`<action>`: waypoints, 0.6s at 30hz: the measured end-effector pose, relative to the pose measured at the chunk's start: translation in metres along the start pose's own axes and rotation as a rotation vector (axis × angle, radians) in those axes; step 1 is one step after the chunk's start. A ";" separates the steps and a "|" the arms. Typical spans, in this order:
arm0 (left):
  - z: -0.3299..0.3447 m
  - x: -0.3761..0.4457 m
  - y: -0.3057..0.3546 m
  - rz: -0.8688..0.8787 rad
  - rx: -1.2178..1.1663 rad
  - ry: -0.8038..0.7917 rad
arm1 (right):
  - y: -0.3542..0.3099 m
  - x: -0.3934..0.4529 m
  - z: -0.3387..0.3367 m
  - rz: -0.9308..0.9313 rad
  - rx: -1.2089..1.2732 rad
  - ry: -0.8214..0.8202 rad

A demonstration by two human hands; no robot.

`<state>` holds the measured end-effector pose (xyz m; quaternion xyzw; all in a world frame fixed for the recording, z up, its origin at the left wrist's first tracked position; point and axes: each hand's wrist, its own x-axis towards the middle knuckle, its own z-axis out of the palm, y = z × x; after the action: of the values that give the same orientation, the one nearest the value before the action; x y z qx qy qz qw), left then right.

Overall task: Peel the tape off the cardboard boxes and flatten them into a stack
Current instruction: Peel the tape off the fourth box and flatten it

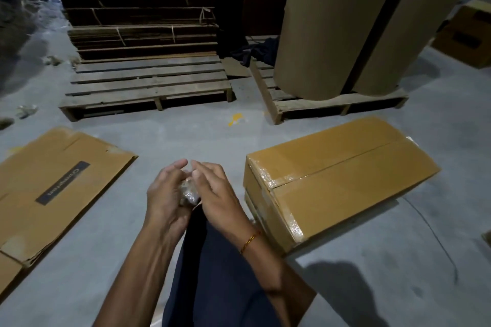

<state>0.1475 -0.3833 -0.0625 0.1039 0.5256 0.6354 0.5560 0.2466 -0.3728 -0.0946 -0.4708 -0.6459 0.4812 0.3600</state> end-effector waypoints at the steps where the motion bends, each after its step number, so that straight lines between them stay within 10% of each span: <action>1: -0.005 0.004 -0.002 0.045 0.064 0.013 | 0.004 -0.002 0.000 0.081 0.189 -0.004; 4: -0.028 0.019 -0.006 0.138 0.298 0.086 | 0.021 -0.009 -0.018 0.220 0.392 0.128; 10: -0.073 0.027 -0.012 0.035 0.467 0.145 | 0.110 -0.012 -0.084 0.031 -0.882 0.231; 18: -0.083 0.020 -0.026 -0.008 0.615 0.205 | 0.136 0.001 -0.123 0.147 -1.044 0.148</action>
<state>0.0961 -0.4177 -0.1272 0.2003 0.7466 0.4519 0.4454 0.3948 -0.3240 -0.1909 -0.6640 -0.7377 0.0849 0.0878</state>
